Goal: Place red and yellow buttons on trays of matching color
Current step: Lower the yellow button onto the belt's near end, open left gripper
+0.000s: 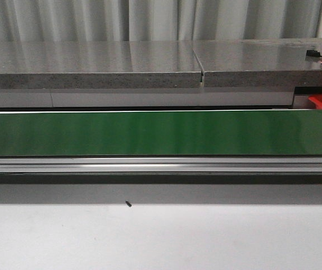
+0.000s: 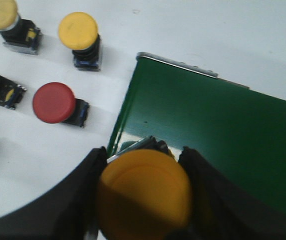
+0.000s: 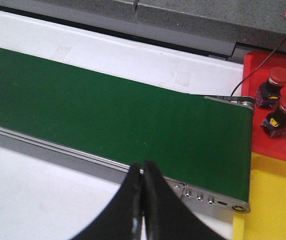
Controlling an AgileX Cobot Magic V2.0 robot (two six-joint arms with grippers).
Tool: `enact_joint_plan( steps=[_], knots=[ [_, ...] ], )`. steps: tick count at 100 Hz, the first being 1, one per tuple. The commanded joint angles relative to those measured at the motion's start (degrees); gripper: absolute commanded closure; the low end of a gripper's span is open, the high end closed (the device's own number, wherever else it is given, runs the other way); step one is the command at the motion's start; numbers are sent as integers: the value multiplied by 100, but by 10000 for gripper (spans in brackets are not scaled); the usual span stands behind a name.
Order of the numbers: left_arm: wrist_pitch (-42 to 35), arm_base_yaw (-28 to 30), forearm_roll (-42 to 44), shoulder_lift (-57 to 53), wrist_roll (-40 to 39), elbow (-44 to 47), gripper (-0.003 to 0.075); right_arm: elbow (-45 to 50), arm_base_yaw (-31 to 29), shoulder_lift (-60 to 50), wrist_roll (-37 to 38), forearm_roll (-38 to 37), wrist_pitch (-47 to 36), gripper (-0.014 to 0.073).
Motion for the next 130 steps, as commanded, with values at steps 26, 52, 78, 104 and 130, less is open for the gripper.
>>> enact_joint_plan(
  steps=[26, 52, 78, 104, 130],
  knots=[
    [-223, -366, -113, 173, -35, -197, 699, -149, 14, 10, -64, 82, -321, 662],
    [-222, -371, -116, 484, -35, -165, 699, -149, 14, 10, -64, 82, -321, 662],
    [-224, -371, -116, 628, -35, -165, 696, -149, 14, 10, -64, 82, -314, 662],
    [-211, -371, -116, 628, 33, -165, 362, -149, 14, 10, -64, 82, -314, 662],
    [-221, -410, -240, 445, 53, -165, 40, -149, 14, 10, -64, 82, -314, 662]
  ],
)
